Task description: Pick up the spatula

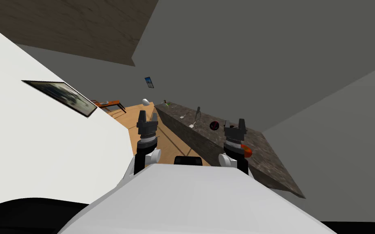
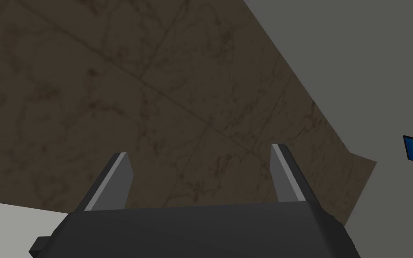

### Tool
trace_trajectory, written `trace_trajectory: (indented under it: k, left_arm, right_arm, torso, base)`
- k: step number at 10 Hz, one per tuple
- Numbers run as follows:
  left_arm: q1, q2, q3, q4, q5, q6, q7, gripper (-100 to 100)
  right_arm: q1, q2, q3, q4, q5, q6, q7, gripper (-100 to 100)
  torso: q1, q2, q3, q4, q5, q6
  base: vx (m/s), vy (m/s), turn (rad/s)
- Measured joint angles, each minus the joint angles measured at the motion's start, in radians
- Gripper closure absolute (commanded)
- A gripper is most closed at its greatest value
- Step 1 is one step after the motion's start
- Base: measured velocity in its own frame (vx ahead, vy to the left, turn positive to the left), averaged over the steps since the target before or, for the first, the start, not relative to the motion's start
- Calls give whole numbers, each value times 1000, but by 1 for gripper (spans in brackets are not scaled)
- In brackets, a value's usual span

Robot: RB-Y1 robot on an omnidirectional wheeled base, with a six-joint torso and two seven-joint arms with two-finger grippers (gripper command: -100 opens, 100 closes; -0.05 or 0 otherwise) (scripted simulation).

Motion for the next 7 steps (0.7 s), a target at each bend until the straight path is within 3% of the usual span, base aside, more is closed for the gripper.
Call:
trace_trajectory:
  k: [4, 7]
  left_arm:
    - [0, 0, 0, 0, 0, 0, 0, 0]
    - [0, 0, 0, 0, 0, 0, 0, 0]
  right_arm:
    - [-56, -106, 12, 0, -47, 101, -16, -100]
    - [-74, -147, 19, -5, -69, 166, -23, -100]
  torso:
    - [-2, 7, 4, 2, 0, 0]
    - [0, 3, 2, 1, 0, 0]
  base:
    - [-92, -11, 81]
    - [-52, 2, 64]
